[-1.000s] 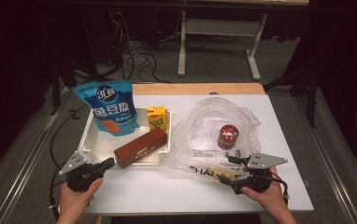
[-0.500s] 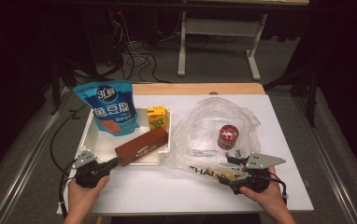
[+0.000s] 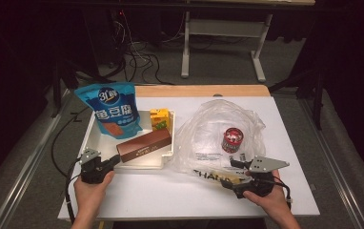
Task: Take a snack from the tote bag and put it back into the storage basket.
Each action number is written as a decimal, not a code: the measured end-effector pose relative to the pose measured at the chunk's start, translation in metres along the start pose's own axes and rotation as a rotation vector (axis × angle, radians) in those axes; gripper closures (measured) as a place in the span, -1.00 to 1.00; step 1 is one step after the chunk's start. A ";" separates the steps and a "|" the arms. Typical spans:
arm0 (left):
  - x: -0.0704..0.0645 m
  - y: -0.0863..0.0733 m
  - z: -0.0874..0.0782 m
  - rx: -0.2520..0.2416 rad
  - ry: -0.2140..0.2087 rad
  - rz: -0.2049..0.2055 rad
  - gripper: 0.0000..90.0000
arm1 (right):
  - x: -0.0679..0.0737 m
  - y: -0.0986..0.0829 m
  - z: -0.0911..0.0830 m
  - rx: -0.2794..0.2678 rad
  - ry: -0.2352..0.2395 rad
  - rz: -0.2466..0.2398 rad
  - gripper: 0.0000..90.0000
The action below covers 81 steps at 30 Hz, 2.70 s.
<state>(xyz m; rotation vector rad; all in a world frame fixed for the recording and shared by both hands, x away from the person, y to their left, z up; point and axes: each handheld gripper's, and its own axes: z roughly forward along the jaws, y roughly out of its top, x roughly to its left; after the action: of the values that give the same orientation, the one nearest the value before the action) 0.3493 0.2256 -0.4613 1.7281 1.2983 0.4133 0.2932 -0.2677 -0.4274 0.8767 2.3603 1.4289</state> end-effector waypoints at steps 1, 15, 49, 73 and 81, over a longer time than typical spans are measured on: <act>-0.001 0.000 -0.001 0.001 0.009 0.004 1.00 | 0.000 0.000 0.000 0.000 0.000 0.000 -0.54; -0.008 -0.008 -0.008 0.039 0.015 -0.029 1.00 | -0.005 -0.001 -0.003 -0.011 -0.118 0.066 -0.53; 0.004 0.021 0.029 -0.056 0.219 -0.136 0.87 | -0.014 -0.007 -0.004 -0.014 -0.205 0.137 -0.47; 0.005 0.029 0.046 -0.049 0.269 -0.114 1.00 | -0.012 -0.001 -0.010 -0.058 -0.305 0.154 -0.40; 0.003 0.027 0.031 -0.072 0.222 -0.116 0.92 | -0.016 0.012 -0.011 -0.102 -0.368 0.203 -0.13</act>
<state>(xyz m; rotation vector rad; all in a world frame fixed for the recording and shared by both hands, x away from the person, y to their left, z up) 0.3884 0.2133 -0.4562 1.5721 1.5152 0.5903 0.3049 -0.2812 -0.4127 1.2581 1.9569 1.3094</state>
